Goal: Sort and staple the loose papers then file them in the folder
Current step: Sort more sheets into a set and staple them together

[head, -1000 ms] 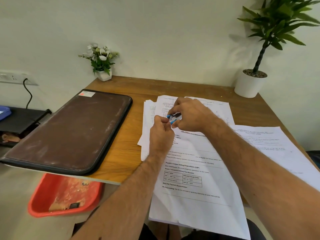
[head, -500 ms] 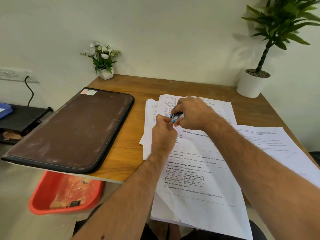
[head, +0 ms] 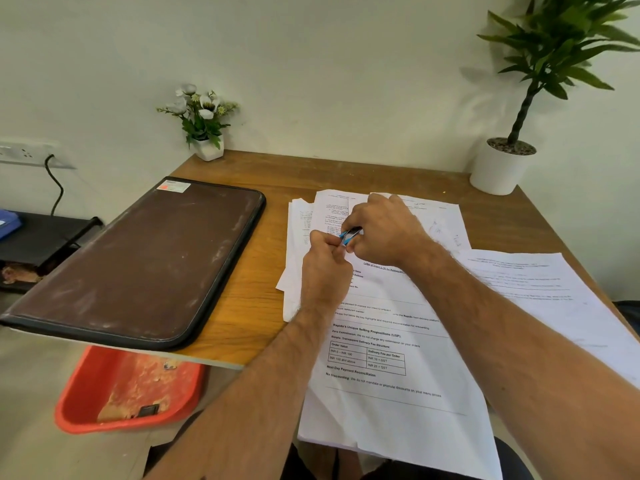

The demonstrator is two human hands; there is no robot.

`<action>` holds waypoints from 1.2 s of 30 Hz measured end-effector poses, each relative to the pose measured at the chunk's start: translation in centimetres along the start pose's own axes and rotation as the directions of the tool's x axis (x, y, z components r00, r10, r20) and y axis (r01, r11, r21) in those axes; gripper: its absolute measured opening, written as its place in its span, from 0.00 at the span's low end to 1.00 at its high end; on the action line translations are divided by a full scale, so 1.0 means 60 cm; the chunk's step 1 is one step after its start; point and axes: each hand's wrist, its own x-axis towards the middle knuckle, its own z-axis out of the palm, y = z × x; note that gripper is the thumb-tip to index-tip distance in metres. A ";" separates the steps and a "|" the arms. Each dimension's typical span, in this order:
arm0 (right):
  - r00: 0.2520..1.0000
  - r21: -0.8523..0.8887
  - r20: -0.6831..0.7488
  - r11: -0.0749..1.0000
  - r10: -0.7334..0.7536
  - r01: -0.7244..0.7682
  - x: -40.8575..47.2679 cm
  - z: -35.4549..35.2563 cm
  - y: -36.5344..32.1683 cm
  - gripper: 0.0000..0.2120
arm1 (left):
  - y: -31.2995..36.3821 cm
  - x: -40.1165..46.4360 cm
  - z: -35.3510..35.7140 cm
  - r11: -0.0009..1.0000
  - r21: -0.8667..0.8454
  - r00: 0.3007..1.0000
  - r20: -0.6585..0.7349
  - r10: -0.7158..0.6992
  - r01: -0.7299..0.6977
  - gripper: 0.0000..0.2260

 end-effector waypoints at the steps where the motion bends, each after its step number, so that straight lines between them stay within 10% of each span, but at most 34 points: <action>1: 1.000 0.006 -0.011 1.000 0.005 -0.005 0.000 0.004 0.001 0.15 | 0.000 0.000 0.000 1.000 -0.005 1.000 0.001 0.001 -0.001 0.06; 9: 0.974 0.369 0.019 0.904 0.224 -0.216 -0.007 0.028 0.049 0.20 | -0.007 -0.002 -0.007 0.999 0.023 0.999 0.023 0.040 -0.040 0.15; 23: 0.667 0.457 0.039 0.580 0.744 -0.674 -0.060 0.087 0.211 0.13 | -0.014 0.004 -0.002 0.976 0.170 0.990 -0.013 0.142 -0.137 0.13; 36: 0.798 0.248 0.009 0.771 0.603 -0.586 -0.050 0.103 0.152 0.12 | -0.009 -0.001 0.012 0.979 0.169 0.993 0.004 0.116 -0.115 0.14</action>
